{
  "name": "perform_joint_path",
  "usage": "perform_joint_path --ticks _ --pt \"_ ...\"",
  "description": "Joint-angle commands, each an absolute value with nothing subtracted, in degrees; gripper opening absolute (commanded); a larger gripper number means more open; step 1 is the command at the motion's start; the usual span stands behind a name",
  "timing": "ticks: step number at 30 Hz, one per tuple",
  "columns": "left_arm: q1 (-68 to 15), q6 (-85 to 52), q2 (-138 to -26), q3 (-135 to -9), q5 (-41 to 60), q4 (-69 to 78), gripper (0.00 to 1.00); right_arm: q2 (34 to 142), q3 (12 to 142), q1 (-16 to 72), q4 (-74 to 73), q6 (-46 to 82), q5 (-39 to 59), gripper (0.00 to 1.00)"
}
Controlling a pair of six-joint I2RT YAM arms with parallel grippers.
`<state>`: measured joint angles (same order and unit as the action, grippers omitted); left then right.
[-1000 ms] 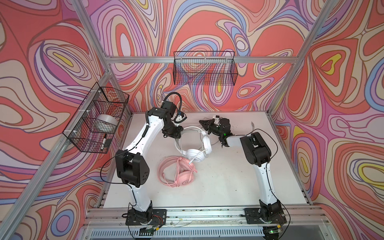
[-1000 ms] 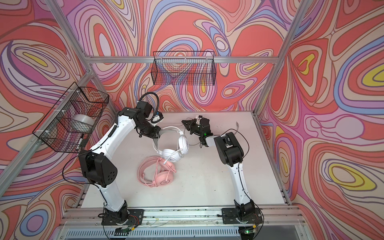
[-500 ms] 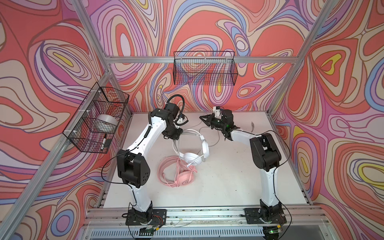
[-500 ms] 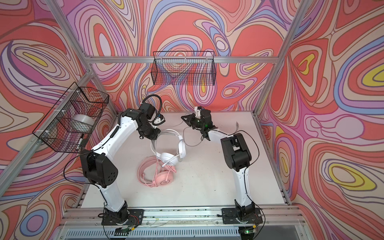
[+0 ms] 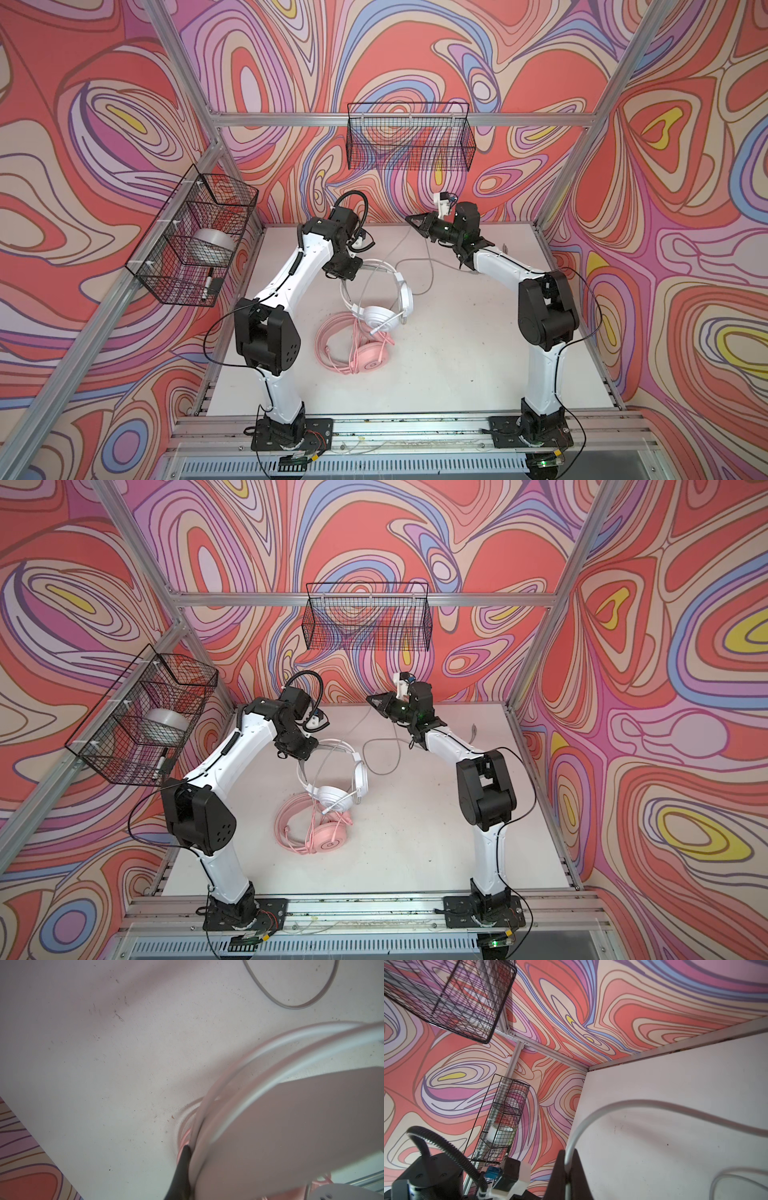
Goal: Wrap the headphones
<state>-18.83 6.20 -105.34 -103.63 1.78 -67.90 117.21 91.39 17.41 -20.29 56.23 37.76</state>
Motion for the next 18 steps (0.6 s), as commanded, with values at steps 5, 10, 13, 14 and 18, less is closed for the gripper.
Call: perform_joint_path --ticks 5,10,13,14,18 --pt "-18.9 2.6 -106.3 -107.3 4.4 -67.7 0.00 115.2 96.0 15.0 -20.2 55.2 39.9 0.00" --pt "-18.9 -1.0 -106.5 -108.7 7.1 -65.8 0.00 114.8 99.0 13.6 -19.6 55.4 40.6 0.00" --pt "-18.8 -2.9 -106.2 -108.7 8.5 -64.4 0.00 114.7 100.1 12.1 -18.8 56.5 40.4 0.00" --pt "-18.8 -3.4 -106.0 -108.4 8.4 -63.9 0.00 114.5 100.0 11.7 -18.8 56.7 40.2 0.00" --pt "-18.8 -4.7 -105.7 -107.3 6.3 -63.1 0.00 113.6 100.4 10.2 -18.8 56.7 40.4 0.00"
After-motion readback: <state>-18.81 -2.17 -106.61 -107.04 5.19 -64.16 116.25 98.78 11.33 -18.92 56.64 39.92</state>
